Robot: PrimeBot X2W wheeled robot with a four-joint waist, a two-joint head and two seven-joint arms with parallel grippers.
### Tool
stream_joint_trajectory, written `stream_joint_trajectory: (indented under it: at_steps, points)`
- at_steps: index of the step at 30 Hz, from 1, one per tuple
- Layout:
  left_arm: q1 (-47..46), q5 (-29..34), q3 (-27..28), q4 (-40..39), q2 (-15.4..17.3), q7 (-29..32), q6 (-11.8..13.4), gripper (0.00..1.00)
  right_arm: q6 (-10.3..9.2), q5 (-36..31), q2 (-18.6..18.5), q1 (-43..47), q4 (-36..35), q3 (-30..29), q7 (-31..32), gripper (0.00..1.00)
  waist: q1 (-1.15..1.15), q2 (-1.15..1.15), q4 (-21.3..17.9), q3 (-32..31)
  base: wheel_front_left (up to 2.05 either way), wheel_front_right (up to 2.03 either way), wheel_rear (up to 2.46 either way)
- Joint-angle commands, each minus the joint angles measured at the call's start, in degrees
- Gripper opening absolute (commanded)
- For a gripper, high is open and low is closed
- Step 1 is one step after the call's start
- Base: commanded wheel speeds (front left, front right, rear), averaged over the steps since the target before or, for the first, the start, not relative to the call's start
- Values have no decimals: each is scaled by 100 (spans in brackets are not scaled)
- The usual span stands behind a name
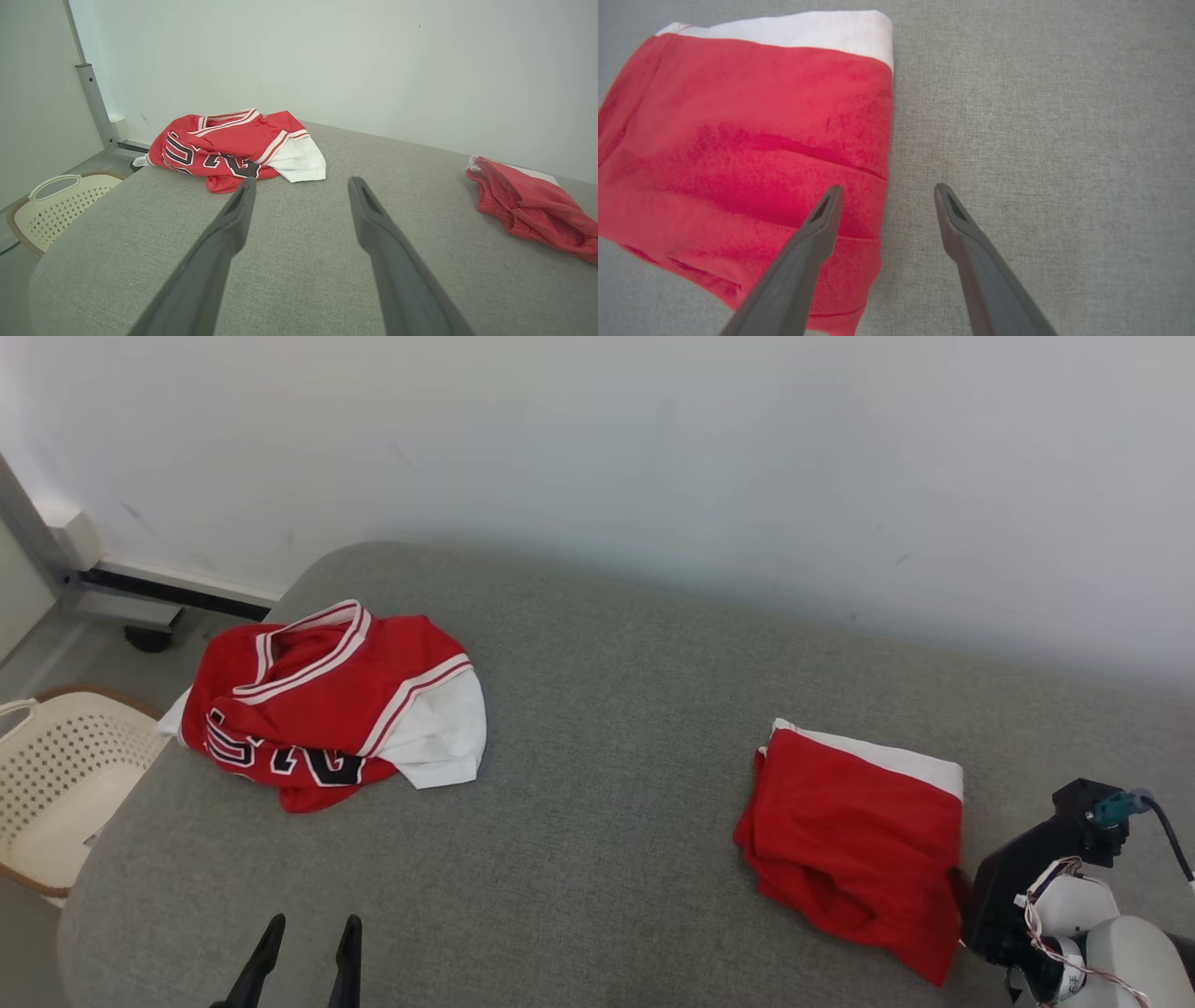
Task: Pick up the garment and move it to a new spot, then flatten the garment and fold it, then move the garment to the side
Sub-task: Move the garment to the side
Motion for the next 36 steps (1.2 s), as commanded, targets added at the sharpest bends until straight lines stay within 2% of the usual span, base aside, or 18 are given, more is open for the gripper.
stream_joint_trajectory:
  at_steps: [1, 8, 10, 11, 12, 13, 14, 18, 24, 29, 36]
  points:
    - [-44, -23, -25, -24, -13, 5, 22, 100, -11, -146, -17, -131, 58, -113, 22, 100, -1, -1, 325, 290, 0, 0, 0]
    - [-149, -18, -133, 44, -79, -56, 8, 100, -11, -741, -12, -499, 627, -612, 35, 100, -1, -1, 436, 526, 0, 0, 0]
    - [-200, -34, -161, 76, -82, -58, -5, 100, -11, -796, -7, -532, 794, -572, 31, 100, -1, -1, 431, 571, 0, 0, 0]
    - [-243, -35, -175, 87, -78, -59, -10, 100, -11, -792, 1, -543, 881, -552, 49, 78, -1, -1, 421, 591, 0, 0, 0]
    - [-280, -36, -182, 95, -79, -61, -13, 100, -11, -752, 5, -557, 943, -522, 55, 33, -1, -1, 403, 614, 0, 0, 0]
    - [-286, -41, -168, 105, -72, -79, -8, 100, -11, -714, 7, -576, 1005, -459, 38, 5, -1, -1, 366, 640, 0, 0, 0]
    - [-290, -47, -169, 114, -68, -93, -8, 100, -11, -694, 14, -594, 1041, -414, 22, 0, -1, -1, 330, 664, 0, 0, 0]
    - [-356, -81, -135, 135, -55, -143, -8, 100, -11, -604, 0, -608, 1042, -260, -68, 0, -1, -1, 163, 718, 0, 0, 0]
    - [-420, -173, -19, 150, -61, -289, -13, 100, -14, -751, -51, -549, 654, 63, -102, 0, -1, -1, -402, 773, 0, 0, 0]
    - [-550, -109, -54, 33, -4, -339, -54, 100, -13, -780, -344, -521, 174, 512, -39, 0, -1, -1, -1031, 875, 0, 0, 0]
    - [-907, -9, -137, -331, 114, -278, -110, 100, -13, -608, -949, -635, -368, 939, -171, 0, -1, -1, -1860, 1370, 0, 0, 0]
